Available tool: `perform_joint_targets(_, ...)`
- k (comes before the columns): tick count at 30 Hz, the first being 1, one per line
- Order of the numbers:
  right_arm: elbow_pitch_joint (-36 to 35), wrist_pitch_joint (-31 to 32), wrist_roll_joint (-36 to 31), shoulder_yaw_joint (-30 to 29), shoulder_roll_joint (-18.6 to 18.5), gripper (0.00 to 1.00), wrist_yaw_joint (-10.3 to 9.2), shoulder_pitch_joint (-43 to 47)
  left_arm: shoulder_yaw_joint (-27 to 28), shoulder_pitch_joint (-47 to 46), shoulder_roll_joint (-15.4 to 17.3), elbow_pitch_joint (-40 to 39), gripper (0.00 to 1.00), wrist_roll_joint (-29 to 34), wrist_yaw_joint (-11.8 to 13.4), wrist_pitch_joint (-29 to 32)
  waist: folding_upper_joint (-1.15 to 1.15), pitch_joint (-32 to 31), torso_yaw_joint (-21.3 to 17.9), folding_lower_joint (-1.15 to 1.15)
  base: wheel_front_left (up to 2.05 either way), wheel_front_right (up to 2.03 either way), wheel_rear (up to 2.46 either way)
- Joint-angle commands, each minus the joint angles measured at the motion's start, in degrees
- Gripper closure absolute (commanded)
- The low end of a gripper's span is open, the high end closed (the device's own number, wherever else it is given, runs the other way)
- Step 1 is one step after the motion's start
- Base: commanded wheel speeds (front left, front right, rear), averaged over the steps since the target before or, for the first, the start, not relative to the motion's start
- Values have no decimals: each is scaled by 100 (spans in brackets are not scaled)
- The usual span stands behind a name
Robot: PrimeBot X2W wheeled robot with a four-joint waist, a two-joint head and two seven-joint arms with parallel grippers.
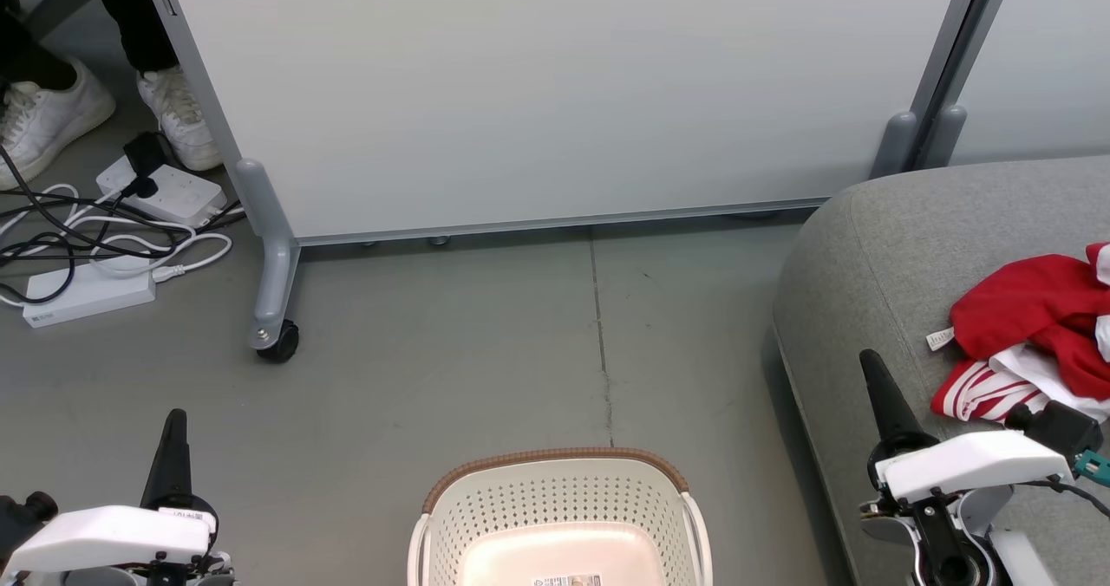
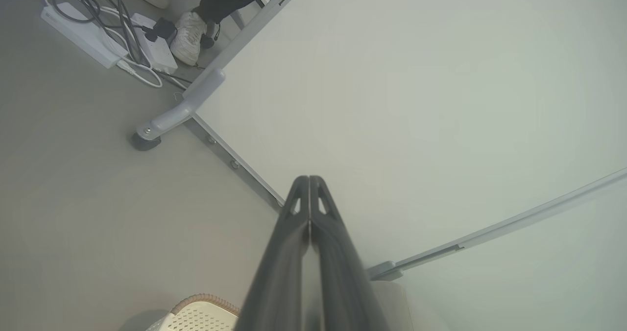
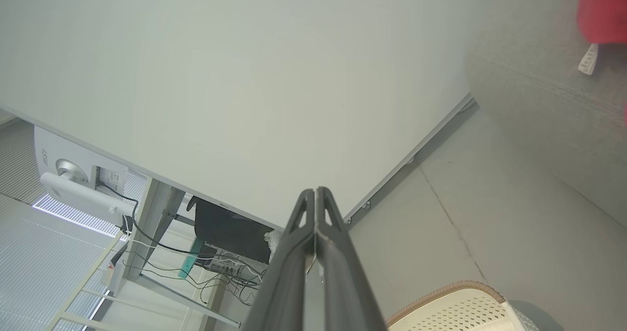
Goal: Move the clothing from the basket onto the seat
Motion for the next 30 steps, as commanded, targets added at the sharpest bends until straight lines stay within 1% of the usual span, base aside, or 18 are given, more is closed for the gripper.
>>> perform_joint_targets(1,-5,23,142,-6,-49,100,9,-164,77,-180,33,-36,100,-114,-44,32,0,4,-3,0,0,0,0)
perform_joint_targets(30,444,173,1800,129,-72,100,12,-727,634,-606,-175,145,100,-1493,-270,535,0,114,-106,0,0,0,0)
